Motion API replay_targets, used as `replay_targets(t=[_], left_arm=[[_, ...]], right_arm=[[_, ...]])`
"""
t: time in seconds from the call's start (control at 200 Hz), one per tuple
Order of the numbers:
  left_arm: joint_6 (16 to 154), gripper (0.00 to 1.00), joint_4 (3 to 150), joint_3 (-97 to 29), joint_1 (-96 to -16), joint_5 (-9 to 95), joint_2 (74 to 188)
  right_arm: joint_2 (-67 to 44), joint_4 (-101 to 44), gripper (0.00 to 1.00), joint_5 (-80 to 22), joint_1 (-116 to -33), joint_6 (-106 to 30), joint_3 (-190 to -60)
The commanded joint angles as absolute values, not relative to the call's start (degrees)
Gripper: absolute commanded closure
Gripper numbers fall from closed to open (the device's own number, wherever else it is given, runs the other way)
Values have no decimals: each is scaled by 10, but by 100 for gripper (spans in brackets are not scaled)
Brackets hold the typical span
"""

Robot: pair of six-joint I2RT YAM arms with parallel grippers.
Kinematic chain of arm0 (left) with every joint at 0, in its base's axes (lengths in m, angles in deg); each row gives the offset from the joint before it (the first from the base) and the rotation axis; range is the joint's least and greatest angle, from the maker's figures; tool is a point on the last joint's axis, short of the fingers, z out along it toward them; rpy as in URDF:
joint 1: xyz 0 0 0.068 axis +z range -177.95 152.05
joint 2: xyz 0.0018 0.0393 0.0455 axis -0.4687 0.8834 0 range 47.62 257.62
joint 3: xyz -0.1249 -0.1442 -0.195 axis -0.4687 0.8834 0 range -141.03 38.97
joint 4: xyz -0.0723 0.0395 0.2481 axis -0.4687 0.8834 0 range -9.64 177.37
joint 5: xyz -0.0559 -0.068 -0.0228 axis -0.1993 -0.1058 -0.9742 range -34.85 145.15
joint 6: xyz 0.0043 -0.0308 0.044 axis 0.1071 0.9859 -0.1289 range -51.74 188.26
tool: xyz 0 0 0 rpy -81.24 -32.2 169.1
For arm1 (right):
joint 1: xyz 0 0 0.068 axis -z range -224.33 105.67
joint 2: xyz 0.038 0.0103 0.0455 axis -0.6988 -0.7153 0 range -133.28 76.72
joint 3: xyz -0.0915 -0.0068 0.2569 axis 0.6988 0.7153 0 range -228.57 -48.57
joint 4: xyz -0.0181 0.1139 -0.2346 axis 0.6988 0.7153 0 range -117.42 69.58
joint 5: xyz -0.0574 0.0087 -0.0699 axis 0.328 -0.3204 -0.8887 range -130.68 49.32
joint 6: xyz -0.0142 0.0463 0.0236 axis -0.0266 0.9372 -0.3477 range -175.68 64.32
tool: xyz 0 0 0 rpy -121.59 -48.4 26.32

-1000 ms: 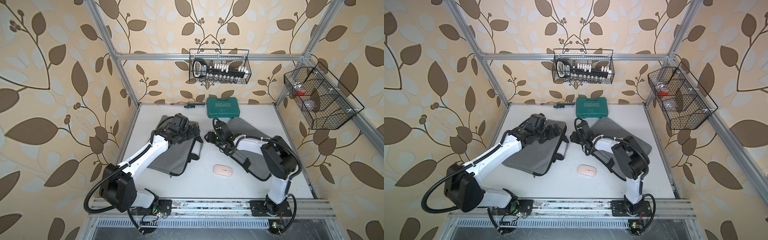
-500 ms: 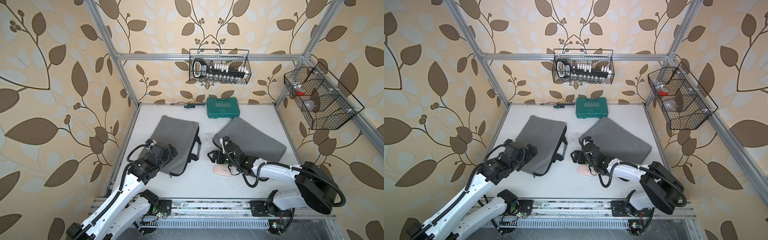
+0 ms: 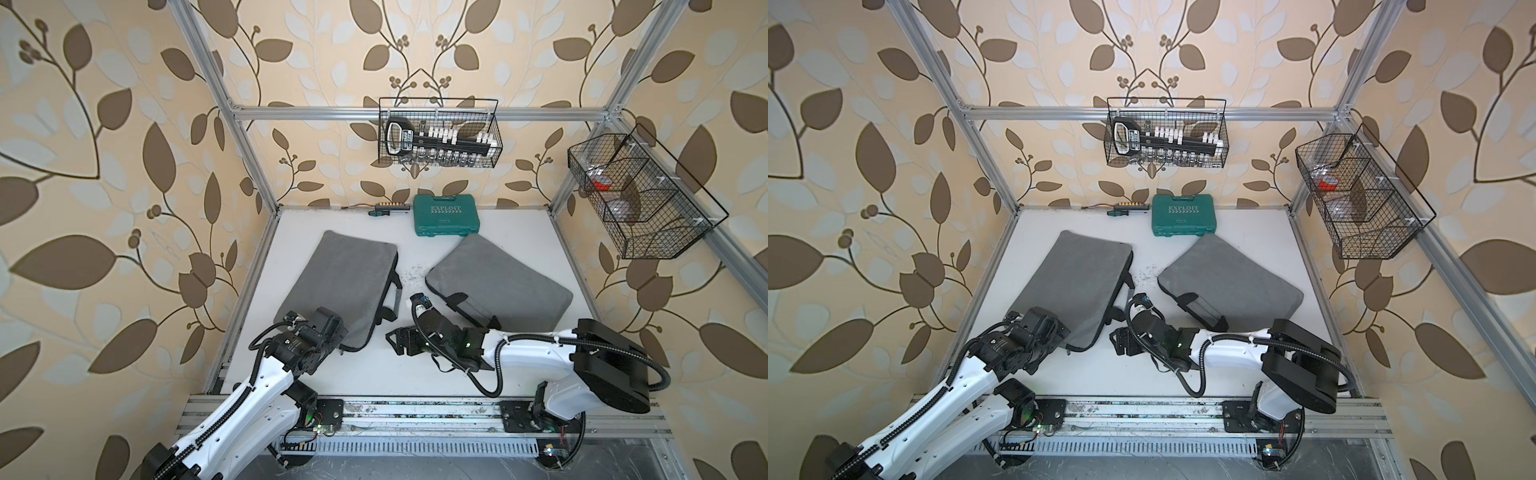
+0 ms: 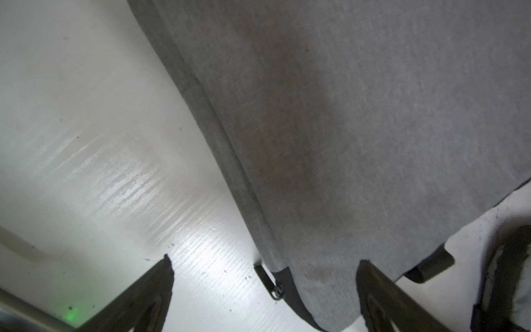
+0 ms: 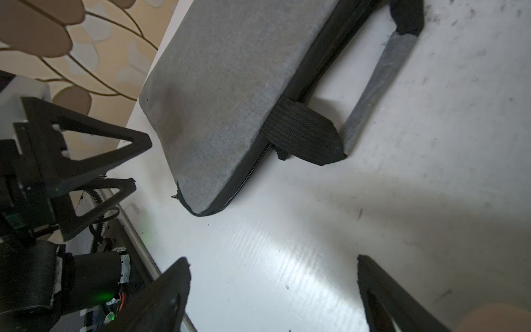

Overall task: Put the mouse into the laptop bag
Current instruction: Adjust the zippered laptop bag at the center of the board.

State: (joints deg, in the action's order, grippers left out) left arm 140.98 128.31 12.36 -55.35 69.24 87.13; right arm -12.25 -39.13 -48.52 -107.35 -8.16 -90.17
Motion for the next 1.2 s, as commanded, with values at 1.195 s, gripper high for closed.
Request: replay_targets(t=[1.195], left_arm=[[1310, 1, 1150, 93, -462, 650, 959]], right_arm=[[-349, -349, 27, -458, -1003, -93, -1115]])
